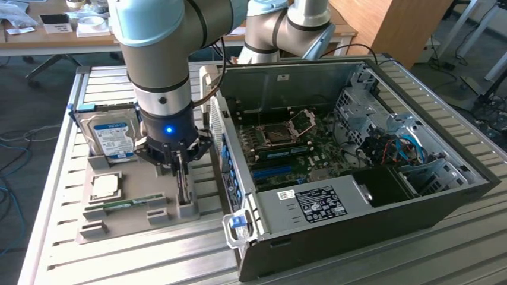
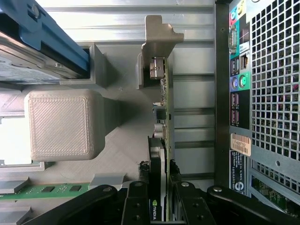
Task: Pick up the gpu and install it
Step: 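Pick up the gpu and move the gpu toward the slot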
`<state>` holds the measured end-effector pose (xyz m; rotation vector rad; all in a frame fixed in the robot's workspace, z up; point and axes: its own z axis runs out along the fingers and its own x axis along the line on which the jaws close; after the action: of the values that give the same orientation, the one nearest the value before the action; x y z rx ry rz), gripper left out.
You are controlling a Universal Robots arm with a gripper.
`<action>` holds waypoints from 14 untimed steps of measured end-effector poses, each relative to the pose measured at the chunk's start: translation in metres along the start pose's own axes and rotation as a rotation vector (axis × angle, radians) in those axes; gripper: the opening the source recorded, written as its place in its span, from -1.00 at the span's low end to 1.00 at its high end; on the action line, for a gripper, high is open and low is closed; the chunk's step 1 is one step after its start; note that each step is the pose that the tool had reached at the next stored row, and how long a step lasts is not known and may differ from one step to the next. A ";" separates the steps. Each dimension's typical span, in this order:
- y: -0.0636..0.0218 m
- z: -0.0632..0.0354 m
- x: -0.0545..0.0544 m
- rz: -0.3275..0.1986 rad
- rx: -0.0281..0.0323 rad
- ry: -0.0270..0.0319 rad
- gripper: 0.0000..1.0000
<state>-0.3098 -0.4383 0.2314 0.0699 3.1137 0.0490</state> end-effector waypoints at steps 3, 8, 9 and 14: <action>0.0000 0.0000 0.000 0.000 0.0000 0.0000 -0.47; 0.0000 0.0000 0.000 -0.008 -0.0002 0.0002 -0.47; 0.0000 0.0000 0.000 -0.008 -0.0003 0.0002 -0.47; 0.0000 0.0000 0.000 -0.010 -0.0005 0.0001 -0.47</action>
<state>-0.3098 -0.4383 0.2314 0.0541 3.1140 0.0495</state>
